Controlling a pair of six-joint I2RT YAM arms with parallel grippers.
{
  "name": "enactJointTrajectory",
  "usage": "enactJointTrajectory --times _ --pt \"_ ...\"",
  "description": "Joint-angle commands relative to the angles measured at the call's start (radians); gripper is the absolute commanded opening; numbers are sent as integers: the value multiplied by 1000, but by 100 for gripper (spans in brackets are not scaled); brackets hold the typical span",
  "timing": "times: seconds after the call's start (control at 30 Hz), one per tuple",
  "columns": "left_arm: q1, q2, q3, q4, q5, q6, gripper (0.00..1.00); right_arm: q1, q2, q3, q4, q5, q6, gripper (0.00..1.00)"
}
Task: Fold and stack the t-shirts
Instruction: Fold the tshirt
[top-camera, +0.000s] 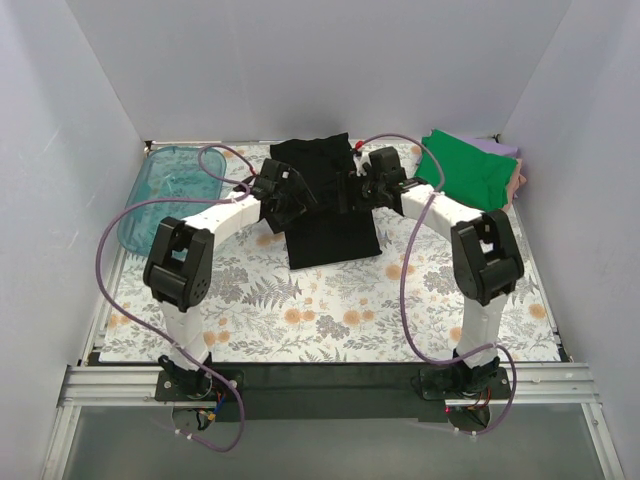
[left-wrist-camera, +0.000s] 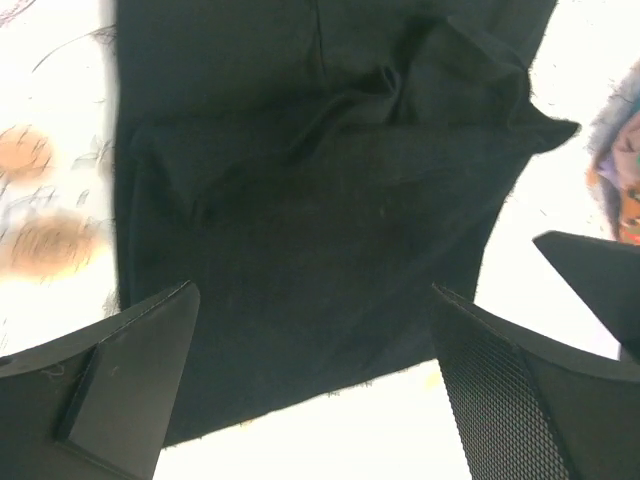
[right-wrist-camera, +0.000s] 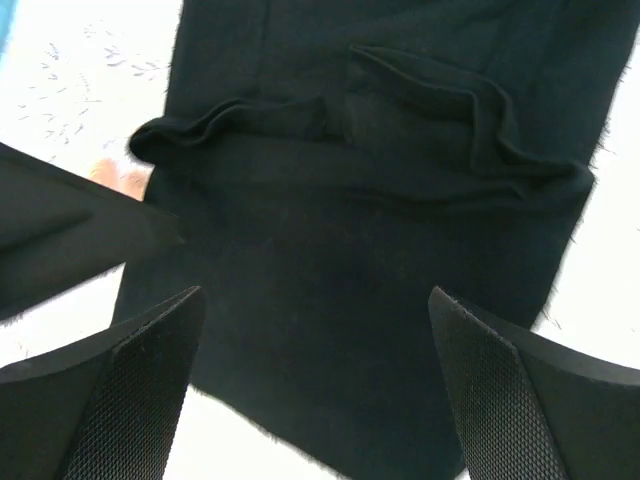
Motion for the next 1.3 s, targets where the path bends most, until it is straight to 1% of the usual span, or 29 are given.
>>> enactJointTrajectory --times 0.0,0.03,0.07,0.1,0.17,0.27,0.3,0.43,0.53,0.67,0.77,0.8,0.83,0.87,0.9,0.93,0.97,1.0,1.03,1.07,1.1,1.13,1.17,1.2,1.27 --pt "13 95 93 35 37 42 96 -3 110 122 19 -58 25 99" --pt "22 123 125 32 41 45 96 -7 135 184 18 -58 28 98" --pt "28 173 179 28 38 53 96 -9 161 212 16 -61 30 98" --pt "33 199 209 11 32 53 96 -13 207 243 16 -61 34 98" --pt "57 254 257 6 35 50 96 -23 246 319 16 -58 39 98" --pt "86 287 322 6 30 42 96 -41 315 410 12 -63 31 98" --pt "93 293 342 12 50 42 96 -47 344 427 9 -66 28 98" --pt "126 344 397 17 110 36 96 -78 372 462 -2 -97 30 98" --pt "145 353 434 11 153 31 96 -83 346 450 -5 -84 -1 98" --pt "146 318 472 2 142 45 97 -83 257 404 -22 -45 -33 98" --pt "148 270 483 -12 130 53 97 -83 148 300 -22 0 -51 98" --pt "146 255 472 -38 133 54 97 -83 81 257 -22 11 -54 98" --pt "148 212 454 -47 136 59 97 -84 45 170 -19 26 -54 98" --pt "145 185 385 -61 133 63 97 -83 -23 115 -17 37 -39 98" --pt "146 155 347 -70 129 68 97 -81 -56 67 -16 52 -25 98" --pt "146 91 305 -75 116 74 98 -81 -88 -29 -14 49 -9 98" --pt "145 54 202 -78 81 77 98 -81 -145 -74 -14 37 11 98" --pt "145 17 150 -80 69 74 97 -81 -176 -119 -13 20 25 98" --pt "145 -60 80 -81 57 68 98 -83 -205 -221 5 -10 42 98" --pt "142 -101 16 -65 46 51 98 -81 -257 -264 22 -29 73 98" --pt "139 -144 -126 -48 44 40 98 -78 -280 -316 68 -58 91 98" --pt "134 -215 -187 -26 49 30 98 -75 -301 -361 94 -66 111 98" --pt "131 -248 -242 26 52 25 98 -72 -326 -430 117 -75 139 98" --pt "128 -294 -331 47 69 13 98 -67 -329 -450 151 -90 152 97" --pt "123 -317 -373 81 78 7 98 -66 -311 -476 156 -106 172 95"
